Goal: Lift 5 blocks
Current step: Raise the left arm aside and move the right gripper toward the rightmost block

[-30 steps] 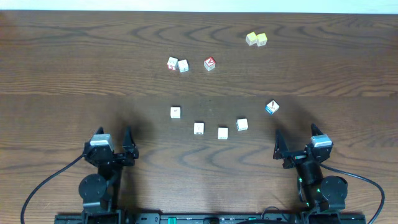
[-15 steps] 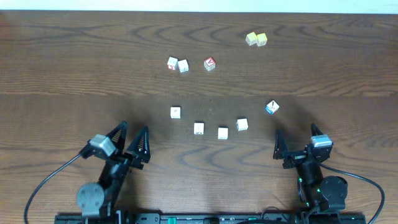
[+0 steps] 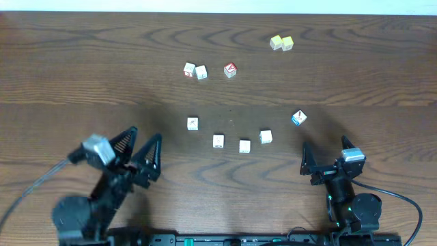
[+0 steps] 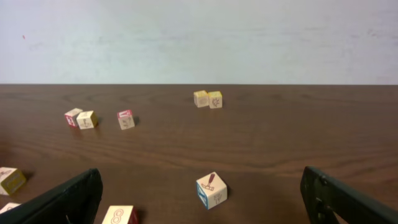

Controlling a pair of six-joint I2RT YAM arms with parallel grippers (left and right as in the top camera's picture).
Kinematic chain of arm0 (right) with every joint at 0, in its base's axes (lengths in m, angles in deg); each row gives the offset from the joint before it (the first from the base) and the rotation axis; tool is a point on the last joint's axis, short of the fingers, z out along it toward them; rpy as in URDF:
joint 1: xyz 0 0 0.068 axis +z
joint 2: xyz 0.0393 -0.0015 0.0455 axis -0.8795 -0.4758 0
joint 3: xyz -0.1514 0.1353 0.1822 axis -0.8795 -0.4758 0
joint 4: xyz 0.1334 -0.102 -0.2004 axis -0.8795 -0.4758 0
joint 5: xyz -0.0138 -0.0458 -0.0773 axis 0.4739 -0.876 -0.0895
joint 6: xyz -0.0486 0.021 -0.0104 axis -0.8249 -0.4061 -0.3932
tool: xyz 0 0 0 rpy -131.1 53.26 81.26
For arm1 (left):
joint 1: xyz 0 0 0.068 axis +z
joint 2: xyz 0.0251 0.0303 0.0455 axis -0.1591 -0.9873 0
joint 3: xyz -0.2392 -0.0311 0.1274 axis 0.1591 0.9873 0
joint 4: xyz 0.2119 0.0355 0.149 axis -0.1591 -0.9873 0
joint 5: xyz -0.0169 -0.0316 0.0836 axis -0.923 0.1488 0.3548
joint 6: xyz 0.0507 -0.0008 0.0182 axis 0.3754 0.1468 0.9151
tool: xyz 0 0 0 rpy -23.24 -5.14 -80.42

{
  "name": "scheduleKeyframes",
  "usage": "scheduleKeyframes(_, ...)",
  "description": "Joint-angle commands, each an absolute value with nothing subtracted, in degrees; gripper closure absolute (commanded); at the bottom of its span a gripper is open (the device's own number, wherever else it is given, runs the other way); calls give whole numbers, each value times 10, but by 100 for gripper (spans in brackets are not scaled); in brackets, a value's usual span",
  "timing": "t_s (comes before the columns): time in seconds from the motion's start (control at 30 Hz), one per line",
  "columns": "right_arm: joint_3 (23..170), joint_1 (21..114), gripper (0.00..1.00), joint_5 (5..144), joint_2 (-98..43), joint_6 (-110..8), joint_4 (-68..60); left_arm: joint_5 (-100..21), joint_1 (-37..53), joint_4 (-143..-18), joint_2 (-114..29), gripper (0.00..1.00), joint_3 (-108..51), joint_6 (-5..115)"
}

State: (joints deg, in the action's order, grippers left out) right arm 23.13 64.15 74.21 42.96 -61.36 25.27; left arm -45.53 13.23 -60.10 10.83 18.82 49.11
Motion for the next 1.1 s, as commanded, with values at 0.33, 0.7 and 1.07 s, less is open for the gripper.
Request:
scheduleKeyframes(0.33,230,637,1,739,432,-622,251,-391,135,-1033,-340,24,-174,674)
scheduleKeyframes(0.7,230,639,1,789,432,-564,284,-341,135,-1031,-433,23,-174,674)
scheduleKeyframes(1.07,236,639,1,983,431,-361,527,-316,135,-1033,-449,23,-173,674)
